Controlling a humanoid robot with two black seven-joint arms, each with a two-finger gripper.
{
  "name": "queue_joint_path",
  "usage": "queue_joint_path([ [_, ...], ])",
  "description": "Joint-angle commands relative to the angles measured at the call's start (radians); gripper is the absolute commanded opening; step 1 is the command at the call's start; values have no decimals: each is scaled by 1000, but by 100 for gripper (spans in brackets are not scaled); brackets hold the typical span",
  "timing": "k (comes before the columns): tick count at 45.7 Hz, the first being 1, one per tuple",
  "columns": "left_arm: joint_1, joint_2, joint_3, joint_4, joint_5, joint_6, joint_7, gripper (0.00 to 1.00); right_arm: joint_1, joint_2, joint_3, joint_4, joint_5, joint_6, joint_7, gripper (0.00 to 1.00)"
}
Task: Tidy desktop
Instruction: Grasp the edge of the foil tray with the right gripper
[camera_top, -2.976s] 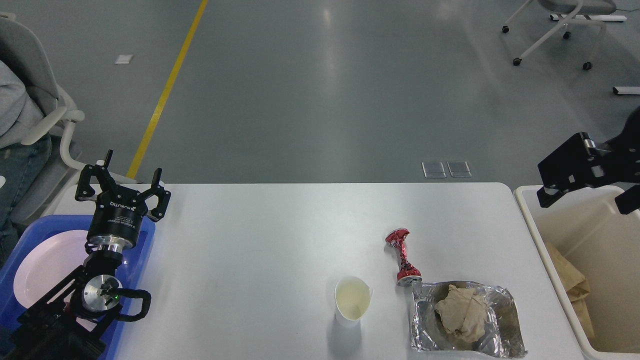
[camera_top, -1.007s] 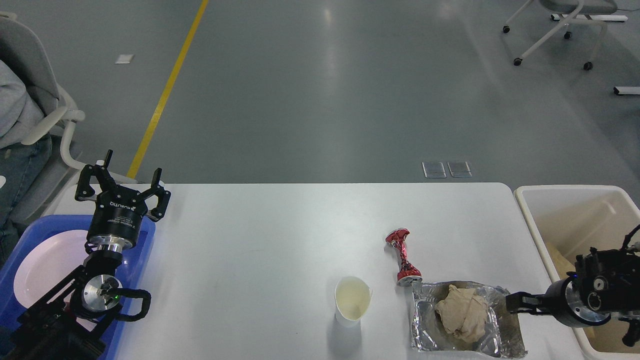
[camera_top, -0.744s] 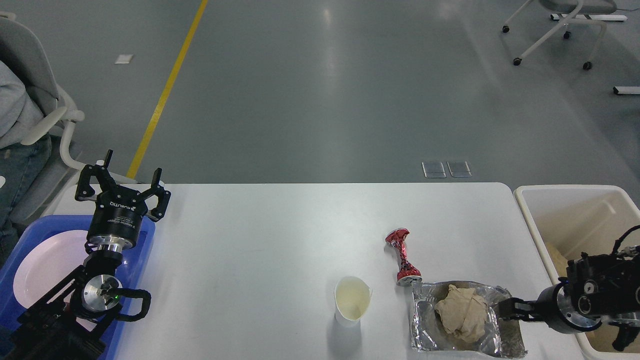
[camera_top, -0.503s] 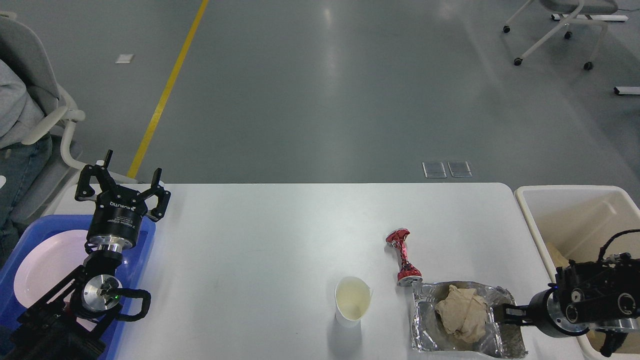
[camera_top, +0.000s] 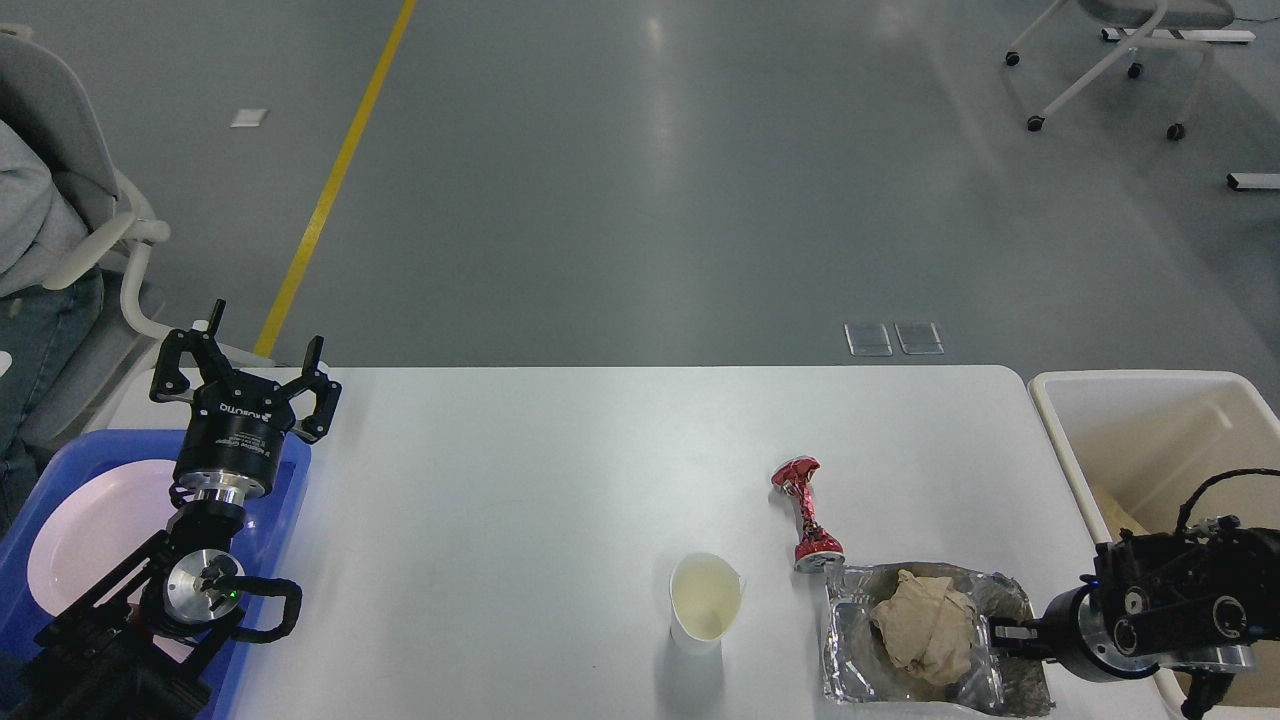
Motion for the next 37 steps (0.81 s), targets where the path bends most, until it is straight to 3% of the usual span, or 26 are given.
queue_joint_path([
  [1,0,0,0,0,0,0,0,96,-8,5,3,0,1,2,-2,27],
  [8,0,0,0,0,0,0,0,96,-13,17,3,0,-1,2,-2,22],
  [15,0,0,0,0,0,0,0,96,-19,17,3,0,-1,2,-2,0],
  [21,0,0,0,0,0,0,0,96,-22,17,3,-5,1,-1,-5,0],
  [28,0,0,0,0,0,0,0,96,-23,28,3,-8,-2,0,-48,0],
  [37,0,0,0,0,0,0,0,96,-22,28,3,-6,-2,0,-49,0],
])
